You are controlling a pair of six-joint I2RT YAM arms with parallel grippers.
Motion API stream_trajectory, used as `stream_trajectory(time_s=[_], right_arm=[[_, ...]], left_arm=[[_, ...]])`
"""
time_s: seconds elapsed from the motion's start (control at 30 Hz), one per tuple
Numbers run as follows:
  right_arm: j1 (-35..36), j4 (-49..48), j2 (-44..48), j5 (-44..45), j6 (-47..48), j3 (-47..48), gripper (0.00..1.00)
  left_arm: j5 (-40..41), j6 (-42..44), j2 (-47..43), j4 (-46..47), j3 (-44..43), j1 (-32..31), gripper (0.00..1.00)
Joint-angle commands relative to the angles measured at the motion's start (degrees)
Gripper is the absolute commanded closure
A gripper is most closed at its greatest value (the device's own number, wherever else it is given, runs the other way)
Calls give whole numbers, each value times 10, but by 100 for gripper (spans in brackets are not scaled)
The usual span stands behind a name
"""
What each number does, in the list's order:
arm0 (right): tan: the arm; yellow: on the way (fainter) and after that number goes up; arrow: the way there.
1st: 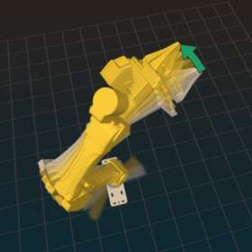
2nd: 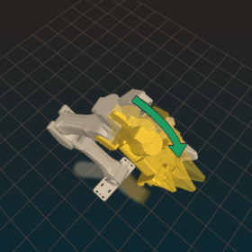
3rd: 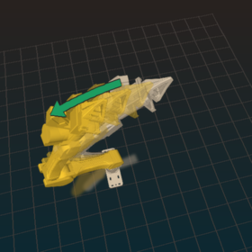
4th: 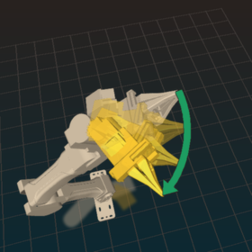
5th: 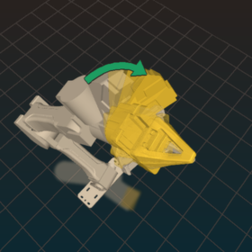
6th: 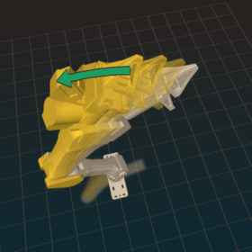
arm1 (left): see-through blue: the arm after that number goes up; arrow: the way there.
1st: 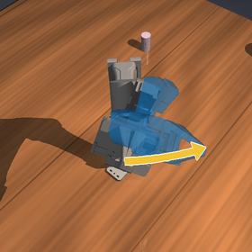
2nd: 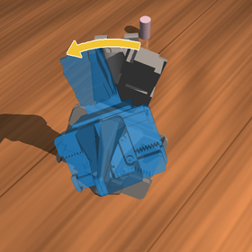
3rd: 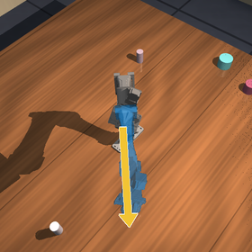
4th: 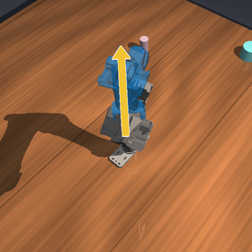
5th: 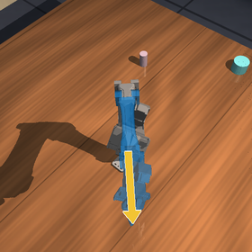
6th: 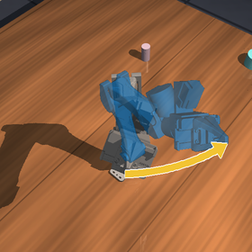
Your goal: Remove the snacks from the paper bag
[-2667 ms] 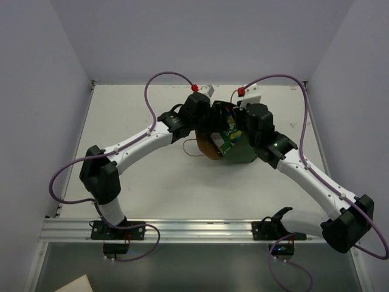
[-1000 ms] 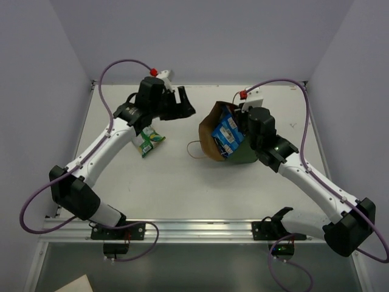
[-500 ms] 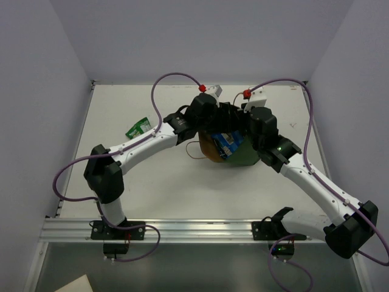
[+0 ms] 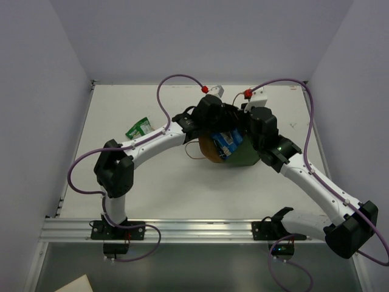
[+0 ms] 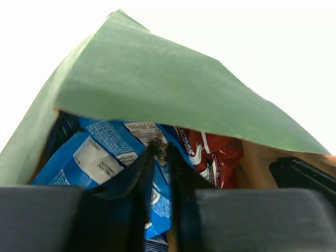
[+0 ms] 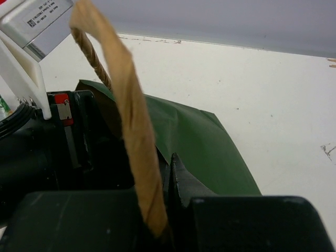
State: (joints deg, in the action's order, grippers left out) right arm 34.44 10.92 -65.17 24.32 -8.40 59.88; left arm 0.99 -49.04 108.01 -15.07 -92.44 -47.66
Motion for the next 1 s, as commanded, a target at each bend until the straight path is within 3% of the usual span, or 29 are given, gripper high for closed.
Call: stream_trajectory(time_s=[0.0, 0.1, 0.13, 0.2, 0.4, 0.53, 0.73, 0.87, 0.97], right_arm=[[2, -5, 7, -25, -26, 8, 100], [2, -5, 7, -28, -26, 9, 100], [2, -3, 7, -28, -26, 9, 100], [2, -5, 8, -28, -24, 8, 100], [2, -3, 17, -10, -9, 7, 100], [-1, -2, 23, 4, -2, 2, 100], [-3, -3, 31, 12, 4, -8, 100], [-5, -2, 32, 13, 6, -13, 100], [-4, -1, 30, 14, 8, -15, 100]], left_arm=[[24, -4, -10, 53, -7, 1, 82], [20, -10, -9, 45, -8, 1, 76], [19, -9, -15, 49, -4, 1, 79], [19, -6, -21, 51, 0, 1, 100], [26, 33, -103, -18, 7, 4, 100], [57, 74, -214, -81, 23, 19, 100], [18, 104, -335, -165, 75, 126, 100], [30, 151, -351, -211, 92, 187, 100], [4, 179, -321, -191, 116, 225, 100]])
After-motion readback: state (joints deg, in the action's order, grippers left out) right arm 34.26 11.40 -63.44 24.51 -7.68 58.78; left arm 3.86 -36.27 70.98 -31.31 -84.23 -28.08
